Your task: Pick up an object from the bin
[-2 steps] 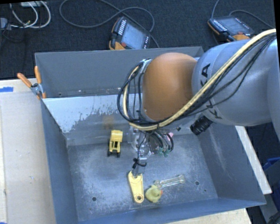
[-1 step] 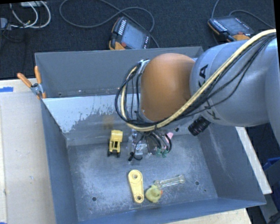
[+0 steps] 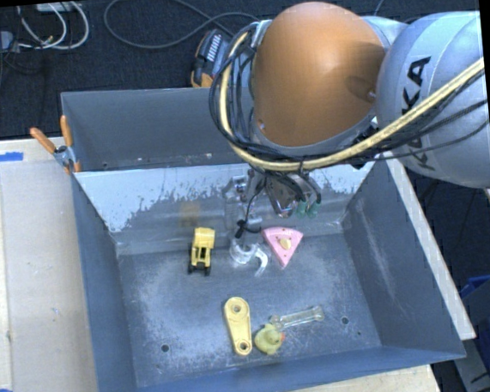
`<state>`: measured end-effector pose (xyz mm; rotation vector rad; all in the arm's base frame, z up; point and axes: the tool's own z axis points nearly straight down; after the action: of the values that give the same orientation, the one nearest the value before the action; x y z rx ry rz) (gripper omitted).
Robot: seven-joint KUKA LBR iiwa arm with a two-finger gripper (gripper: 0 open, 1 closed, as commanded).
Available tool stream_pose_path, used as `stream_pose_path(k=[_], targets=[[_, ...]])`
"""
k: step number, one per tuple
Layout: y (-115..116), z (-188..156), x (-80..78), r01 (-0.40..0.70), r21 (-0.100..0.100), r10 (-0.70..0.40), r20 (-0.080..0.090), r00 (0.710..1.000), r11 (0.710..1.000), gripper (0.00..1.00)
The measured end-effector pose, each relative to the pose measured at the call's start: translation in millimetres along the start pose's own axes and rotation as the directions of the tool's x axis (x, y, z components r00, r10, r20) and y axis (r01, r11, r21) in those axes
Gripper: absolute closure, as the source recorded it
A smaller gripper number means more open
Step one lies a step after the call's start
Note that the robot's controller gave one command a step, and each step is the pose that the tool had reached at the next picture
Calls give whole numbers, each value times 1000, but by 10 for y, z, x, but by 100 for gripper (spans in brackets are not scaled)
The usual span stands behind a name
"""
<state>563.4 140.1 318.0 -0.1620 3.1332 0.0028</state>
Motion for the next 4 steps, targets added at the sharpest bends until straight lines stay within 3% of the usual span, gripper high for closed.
stream_pose_path(k=[1,2,3,4], targets=[[426,1084,-452,-209,1,209,-6,978,978,100],[-106,2281,-15,-107,5,107,-16,994,994,100],[783,1472,-158,47,-2,-47,-10,999,999,100],[797,1395,-549,-101,-1,101,-9,995,995,100]])
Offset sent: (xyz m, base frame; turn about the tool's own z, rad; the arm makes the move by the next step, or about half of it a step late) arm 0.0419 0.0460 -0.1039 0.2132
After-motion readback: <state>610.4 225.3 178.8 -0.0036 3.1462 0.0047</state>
